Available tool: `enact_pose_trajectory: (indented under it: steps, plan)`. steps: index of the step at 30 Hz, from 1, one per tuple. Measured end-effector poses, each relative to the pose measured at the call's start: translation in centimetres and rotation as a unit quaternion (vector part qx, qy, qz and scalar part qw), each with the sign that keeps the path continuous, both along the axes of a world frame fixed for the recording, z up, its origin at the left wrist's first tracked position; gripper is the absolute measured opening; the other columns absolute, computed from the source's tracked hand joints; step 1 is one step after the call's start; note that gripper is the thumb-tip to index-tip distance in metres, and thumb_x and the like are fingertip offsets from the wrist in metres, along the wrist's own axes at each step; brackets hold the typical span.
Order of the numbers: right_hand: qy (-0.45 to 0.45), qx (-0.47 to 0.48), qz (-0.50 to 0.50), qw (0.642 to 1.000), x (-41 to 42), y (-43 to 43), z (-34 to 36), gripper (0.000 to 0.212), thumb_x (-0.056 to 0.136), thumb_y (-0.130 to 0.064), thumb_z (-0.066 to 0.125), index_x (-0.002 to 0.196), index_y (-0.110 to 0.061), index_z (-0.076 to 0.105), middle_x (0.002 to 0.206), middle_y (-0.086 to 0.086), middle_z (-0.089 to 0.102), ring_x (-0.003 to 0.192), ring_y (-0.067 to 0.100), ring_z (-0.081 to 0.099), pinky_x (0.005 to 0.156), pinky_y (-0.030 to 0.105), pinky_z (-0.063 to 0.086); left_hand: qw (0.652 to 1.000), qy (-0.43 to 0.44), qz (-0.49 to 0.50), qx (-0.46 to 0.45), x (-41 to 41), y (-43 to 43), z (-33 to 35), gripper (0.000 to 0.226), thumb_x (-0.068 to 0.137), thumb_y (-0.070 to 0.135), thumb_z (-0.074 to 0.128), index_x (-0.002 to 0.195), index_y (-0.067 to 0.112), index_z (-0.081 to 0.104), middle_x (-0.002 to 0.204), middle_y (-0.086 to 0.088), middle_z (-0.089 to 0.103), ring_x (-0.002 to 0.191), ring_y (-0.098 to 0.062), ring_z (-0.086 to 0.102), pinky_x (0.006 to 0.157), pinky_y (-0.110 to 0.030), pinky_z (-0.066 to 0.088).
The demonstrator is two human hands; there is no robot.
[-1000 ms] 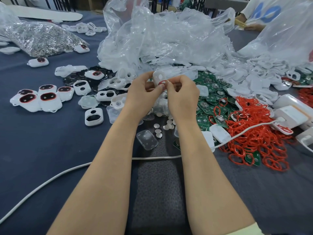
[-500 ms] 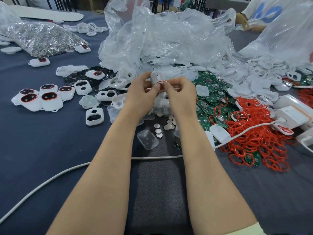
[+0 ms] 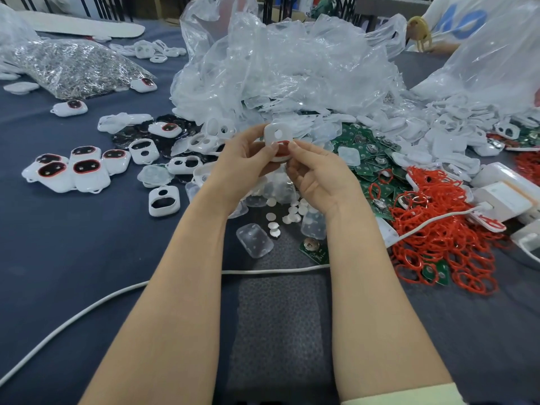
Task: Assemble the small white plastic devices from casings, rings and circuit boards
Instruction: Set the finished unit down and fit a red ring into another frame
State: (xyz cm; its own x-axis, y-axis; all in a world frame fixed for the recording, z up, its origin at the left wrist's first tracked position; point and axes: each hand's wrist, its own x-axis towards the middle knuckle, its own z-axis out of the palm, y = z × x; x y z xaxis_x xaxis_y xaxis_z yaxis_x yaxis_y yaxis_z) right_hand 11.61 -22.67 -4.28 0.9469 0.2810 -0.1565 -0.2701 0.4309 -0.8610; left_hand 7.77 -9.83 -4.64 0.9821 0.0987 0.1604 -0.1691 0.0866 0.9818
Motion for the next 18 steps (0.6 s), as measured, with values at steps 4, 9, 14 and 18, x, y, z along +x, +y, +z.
enact_pose_trajectory:
  steps: [4, 9, 14, 18]
  plan:
    - [-0.039, -0.027, 0.0, 0.999, -0.11, 0.3, -0.18, 0.008, 0.092, -0.002, 0.057, 0.088, -0.004, 0.063, 0.073, 0.005, 0.059, 0.049, 0.002, 0.054, 0.051, 0.014, 0.048, 0.999, 0.011, 0.027, -0.019, 0.09, -0.04, -0.05, 0.026, 0.098, 0.007, 0.051, 0.122, 0.014, 0.057, 0.096, 0.0, 0.072, 0.089, -0.008, 0.07, 0.08, -0.019, 0.054]
    - [-0.112, -0.133, -0.05, 0.983, 0.08, 0.71, -0.51, 0.026, 0.091, -0.007, 0.061, 0.114, 0.006, 0.059, 0.082, 0.007, 0.065, 0.069, 0.01, 0.061, 0.062, 0.018, 0.05, 0.998, 0.025, 0.063, 0.016, 0.13, -0.27, -0.1, 0.033, 0.093, 0.015, 0.063, 0.125, 0.009, 0.058, 0.101, -0.005, 0.073, 0.094, -0.012, 0.07, 0.079, -0.021, 0.054]
    - [-0.111, -0.131, -0.068, 0.983, 0.01, 0.79, -0.5, 0.028, 0.091, -0.007, 0.062, 0.112, 0.011, 0.059, 0.093, 0.016, 0.067, 0.074, 0.014, 0.065, 0.067, 0.019, 0.054, 0.989, 0.012, 0.092, 0.115, 0.38, -0.34, -0.29, 0.027, 0.091, 0.013, 0.064, 0.118, 0.011, 0.057, 0.101, -0.003, 0.072, 0.094, -0.014, 0.068, 0.083, -0.029, 0.052]
    - [-0.144, -0.222, -0.089, 0.96, -0.17, 0.56, -0.33, 0.029, 0.091, -0.035, 0.061, 0.091, -0.007, 0.068, 0.066, -0.009, 0.065, 0.053, 0.0, 0.055, 0.055, 0.016, 0.045, 0.977, -0.004, 0.12, 0.174, 0.47, -0.58, -0.33, 0.035, 0.091, 0.02, 0.066, 0.123, 0.01, 0.057, 0.105, -0.005, 0.072, 0.097, -0.017, 0.068, 0.092, -0.035, 0.052]
